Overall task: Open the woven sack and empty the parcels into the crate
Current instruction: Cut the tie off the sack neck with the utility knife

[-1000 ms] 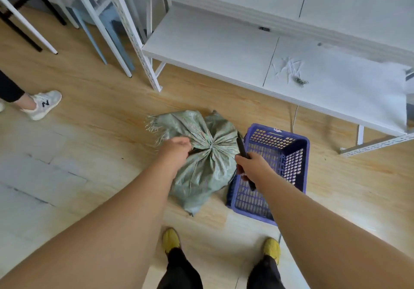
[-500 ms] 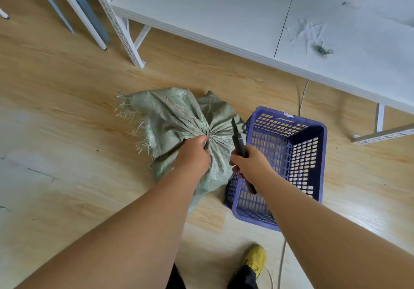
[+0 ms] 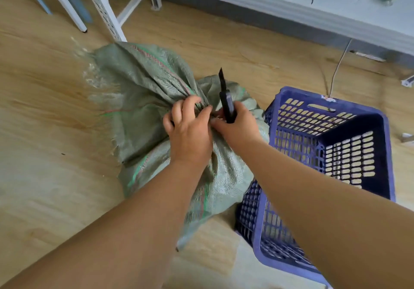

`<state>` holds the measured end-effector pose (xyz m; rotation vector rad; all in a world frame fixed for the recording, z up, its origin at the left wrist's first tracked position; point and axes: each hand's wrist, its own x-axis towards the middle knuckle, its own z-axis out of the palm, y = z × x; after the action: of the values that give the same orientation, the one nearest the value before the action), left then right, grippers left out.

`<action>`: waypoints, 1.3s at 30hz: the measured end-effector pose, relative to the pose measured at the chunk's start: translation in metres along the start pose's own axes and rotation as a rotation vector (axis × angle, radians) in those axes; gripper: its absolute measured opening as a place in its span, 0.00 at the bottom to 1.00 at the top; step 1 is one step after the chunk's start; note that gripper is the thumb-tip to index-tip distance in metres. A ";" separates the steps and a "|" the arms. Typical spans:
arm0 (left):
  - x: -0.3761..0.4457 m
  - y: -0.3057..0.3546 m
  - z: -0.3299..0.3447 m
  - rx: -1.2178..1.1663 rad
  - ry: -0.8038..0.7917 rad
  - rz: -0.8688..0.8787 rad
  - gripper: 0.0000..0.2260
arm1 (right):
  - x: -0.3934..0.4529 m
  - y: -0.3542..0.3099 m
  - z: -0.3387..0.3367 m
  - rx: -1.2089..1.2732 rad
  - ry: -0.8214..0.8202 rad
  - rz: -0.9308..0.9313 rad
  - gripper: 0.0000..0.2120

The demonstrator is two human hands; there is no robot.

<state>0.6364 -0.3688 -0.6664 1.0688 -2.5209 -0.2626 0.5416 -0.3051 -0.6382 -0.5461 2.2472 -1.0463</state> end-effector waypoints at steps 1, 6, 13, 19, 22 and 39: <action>0.002 -0.007 0.007 -0.030 0.011 0.006 0.15 | 0.005 0.002 0.005 0.001 -0.007 -0.008 0.14; 0.013 -0.029 0.029 -0.161 0.077 0.047 0.11 | 0.029 0.012 0.023 -0.008 0.048 -0.042 0.24; 0.001 -0.035 0.031 -0.119 0.105 0.012 0.10 | 0.034 0.015 0.026 0.000 0.133 -0.116 0.09; -0.032 -0.038 -0.002 -0.489 0.154 -0.150 0.12 | -0.001 -0.028 0.023 0.077 0.032 -0.181 0.08; -0.030 -0.044 -0.002 -0.672 0.164 -0.245 0.12 | -0.009 -0.045 0.033 0.050 -0.024 -0.179 0.08; 0.003 -0.086 -0.016 -1.141 0.316 -0.410 0.08 | -0.012 -0.041 0.069 0.075 0.042 -0.187 0.10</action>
<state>0.6969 -0.4313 -0.6787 0.9567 -1.4086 -1.3123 0.6008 -0.3608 -0.6372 -0.7196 2.2150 -1.2402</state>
